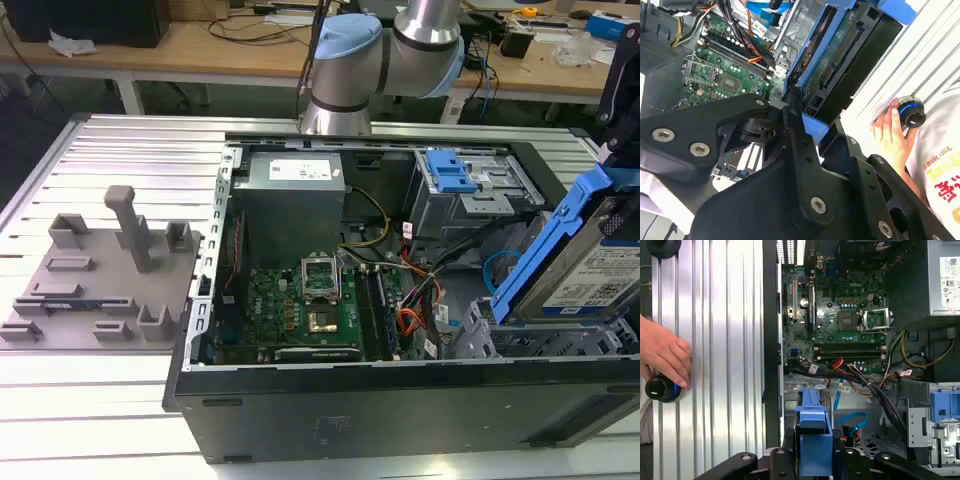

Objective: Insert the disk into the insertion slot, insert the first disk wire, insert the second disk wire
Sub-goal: 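Insert the disk into the insertion slot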

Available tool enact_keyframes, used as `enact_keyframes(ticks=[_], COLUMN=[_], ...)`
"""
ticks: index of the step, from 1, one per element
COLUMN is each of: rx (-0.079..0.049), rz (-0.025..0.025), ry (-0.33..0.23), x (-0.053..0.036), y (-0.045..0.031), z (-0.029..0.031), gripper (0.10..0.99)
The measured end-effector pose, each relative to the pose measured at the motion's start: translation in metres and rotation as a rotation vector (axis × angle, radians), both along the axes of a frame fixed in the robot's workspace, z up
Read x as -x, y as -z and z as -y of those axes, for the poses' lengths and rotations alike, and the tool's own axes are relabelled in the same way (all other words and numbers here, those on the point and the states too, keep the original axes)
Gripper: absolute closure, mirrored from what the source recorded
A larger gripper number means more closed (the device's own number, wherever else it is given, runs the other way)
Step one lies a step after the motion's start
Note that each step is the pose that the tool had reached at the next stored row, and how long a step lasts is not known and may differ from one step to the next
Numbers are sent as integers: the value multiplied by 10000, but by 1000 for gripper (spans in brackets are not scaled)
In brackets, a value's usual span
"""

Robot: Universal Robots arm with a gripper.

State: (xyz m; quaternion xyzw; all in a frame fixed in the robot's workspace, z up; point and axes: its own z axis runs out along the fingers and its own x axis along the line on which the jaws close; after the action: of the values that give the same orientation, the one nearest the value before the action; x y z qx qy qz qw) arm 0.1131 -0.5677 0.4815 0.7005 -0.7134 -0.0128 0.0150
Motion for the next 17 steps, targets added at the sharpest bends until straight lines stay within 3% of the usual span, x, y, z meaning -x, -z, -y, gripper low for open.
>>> enact_keyframes(ticks=[11,14,15,17], rx=[-1,0,-47,-129], rz=[0,70,138,173], ry=[1,0,1,0], x=[2,18,28,30], y=[0,0,0,0], z=[0,0,0,0], gripper=[722,722,722,722])
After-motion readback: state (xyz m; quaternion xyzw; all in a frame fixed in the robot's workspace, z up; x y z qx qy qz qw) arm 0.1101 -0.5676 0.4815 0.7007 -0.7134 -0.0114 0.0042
